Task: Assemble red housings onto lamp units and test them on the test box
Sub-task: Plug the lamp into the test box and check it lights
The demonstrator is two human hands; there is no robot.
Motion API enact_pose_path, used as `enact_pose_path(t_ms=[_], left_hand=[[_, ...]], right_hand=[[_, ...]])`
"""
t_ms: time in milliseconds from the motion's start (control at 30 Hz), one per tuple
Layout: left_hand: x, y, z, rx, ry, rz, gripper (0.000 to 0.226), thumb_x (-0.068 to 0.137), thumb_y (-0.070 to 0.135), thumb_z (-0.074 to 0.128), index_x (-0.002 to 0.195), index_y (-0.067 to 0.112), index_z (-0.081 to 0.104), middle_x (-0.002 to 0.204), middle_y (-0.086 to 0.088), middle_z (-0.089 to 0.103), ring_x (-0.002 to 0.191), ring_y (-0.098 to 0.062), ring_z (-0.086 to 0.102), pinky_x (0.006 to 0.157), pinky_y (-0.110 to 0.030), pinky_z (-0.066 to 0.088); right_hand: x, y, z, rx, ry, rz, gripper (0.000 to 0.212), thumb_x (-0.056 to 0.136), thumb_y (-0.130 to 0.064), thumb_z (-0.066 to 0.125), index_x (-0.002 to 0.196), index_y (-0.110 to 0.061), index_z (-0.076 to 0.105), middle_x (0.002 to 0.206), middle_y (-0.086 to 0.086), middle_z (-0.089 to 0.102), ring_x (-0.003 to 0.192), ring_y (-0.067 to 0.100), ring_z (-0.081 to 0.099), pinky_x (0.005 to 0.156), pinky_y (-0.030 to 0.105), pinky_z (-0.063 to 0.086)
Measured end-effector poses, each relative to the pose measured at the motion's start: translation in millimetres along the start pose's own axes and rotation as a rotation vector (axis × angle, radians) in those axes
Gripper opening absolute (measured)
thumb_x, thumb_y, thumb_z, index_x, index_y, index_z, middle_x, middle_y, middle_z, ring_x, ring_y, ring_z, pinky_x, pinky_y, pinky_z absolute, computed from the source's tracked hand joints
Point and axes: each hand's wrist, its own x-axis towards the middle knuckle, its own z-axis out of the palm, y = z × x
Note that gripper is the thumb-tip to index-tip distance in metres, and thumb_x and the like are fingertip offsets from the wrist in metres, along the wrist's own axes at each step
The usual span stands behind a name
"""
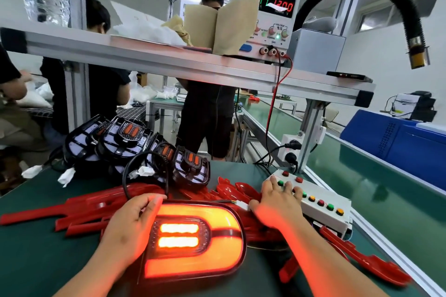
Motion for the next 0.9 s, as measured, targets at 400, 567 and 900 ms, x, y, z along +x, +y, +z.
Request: enact_pose_path(t_ms=[400, 567, 900], left_hand=[[-2, 2, -1, -0.053, -0.015, -0.022, 0.037, 0.084, 0.056, 0.039, 0.100, 0.038, 0.067, 0.101, 0.020, 0.064, 0.096, 0.004, 0.055, 0.078, -0.010, 0.035], [-1, -2, -2, -0.027, -0.032, -0.038, 0.046, 0.087, 0.058, 0.038, 0.110, 0.033, 0.069, 0.106, 0.017, 0.065, 0.104, -0.003, 0.057, 0.081, -0.018, 0.038], [0, 0, -1, 0.023, 0.005, -0.001, 0.043, 0.091, 0.049, 0.039, 0.111, 0.028, 0.070, 0.108, 0.014, 0.066, 0.105, -0.008, 0.056, 0.085, -0.025, 0.038]], right_hand=[[0, 4, -6, 0.038, 0.037, -0.040, 0.057, 0.081, -0.057, 0.038, 0.125, -0.022, 0.034, 0.164, 0.003, 0.003, 0.138, 0.041, 0.029, 0.108, 0.057, 0.014], [-1, 7, -6, 0.018, 0.074, -0.048, 0.054, 0.085, -0.056, 0.039, 0.127, -0.022, 0.032, 0.164, 0.005, -0.006, 0.136, 0.039, 0.034, 0.111, 0.059, 0.009], [-2, 8, -7, -0.018, 0.048, -0.076, 0.046, 0.081, -0.055, 0.037, 0.118, -0.027, 0.031, 0.164, 0.007, 0.002, 0.132, 0.037, 0.037, 0.096, 0.050, 0.024]])
